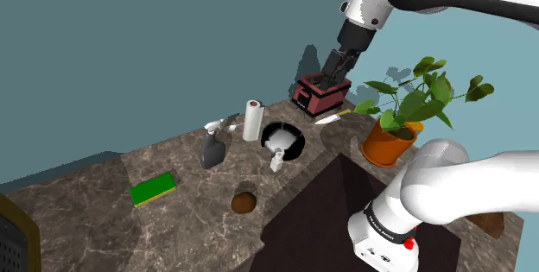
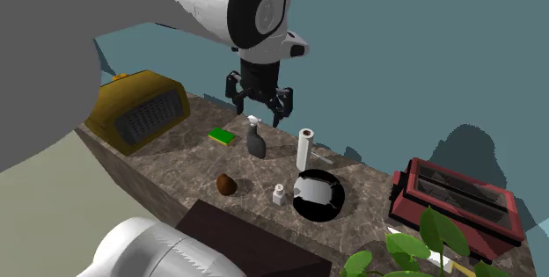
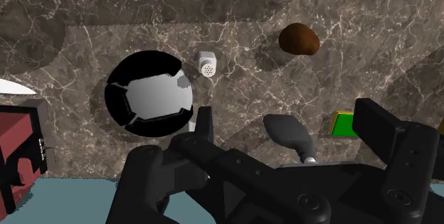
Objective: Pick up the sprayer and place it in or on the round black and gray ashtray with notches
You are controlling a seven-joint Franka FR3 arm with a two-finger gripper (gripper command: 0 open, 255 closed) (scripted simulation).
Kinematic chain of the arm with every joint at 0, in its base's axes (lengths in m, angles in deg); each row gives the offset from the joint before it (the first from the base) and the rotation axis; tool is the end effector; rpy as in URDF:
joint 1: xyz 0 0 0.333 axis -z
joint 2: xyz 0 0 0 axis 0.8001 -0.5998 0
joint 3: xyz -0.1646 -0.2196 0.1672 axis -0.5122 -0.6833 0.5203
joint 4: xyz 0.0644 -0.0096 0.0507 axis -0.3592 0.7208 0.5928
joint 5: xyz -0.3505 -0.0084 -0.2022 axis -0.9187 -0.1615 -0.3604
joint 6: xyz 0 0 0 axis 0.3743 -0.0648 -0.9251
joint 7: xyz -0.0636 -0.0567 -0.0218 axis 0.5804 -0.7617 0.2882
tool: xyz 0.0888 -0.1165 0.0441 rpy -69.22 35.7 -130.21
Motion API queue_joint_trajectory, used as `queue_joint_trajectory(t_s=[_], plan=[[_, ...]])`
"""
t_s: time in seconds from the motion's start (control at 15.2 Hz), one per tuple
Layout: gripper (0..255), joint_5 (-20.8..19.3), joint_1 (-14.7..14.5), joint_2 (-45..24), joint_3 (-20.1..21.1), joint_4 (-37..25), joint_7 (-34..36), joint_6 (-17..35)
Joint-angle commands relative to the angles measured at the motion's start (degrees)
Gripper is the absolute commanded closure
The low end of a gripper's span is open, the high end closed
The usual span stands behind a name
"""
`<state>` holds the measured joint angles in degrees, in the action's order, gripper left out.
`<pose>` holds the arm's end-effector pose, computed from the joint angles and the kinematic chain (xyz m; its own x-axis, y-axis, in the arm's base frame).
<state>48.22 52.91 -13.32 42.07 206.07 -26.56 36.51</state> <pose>0.3230 0.0019 0.5232 0.9985 0.0407 0.0360 0.0444 -0.9930 -0.1092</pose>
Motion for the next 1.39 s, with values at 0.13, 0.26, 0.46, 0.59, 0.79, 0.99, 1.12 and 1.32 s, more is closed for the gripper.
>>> queue_joint_trajectory(t_s=[0.13, 0.26, 0.46, 0.59, 0.79, 0.99, 1.12, 1.32], plan=[[0, -0.16, -1.06, -1.12, -1.88, 2.91, -4.87, 4.96], [0, -0.13, -2.23, -2.85, -3.81, 5.33, -9.81, 9.98], [0, 0.37, -4.28, -6.56, -6.83, 8.03, -17.46, 17.54], [0, 1.14, -5.94, -9.73, -8.93, 9.17, -22.80, 22.50], [0, 3.22, -9.01, -15.38, -12.26, 9.87, -31.34, 29.62], [0, 6.87, -12.89, -21.89, -15.79, 9.35, -40.83, 35.99], [0, 10.50, -15.80, -26.61, -18.11, 8.32, -47.91, 39.58], [0, 17.97, -20.34, -34.12, -21.29, 5.75, -59.78, 43.54]])
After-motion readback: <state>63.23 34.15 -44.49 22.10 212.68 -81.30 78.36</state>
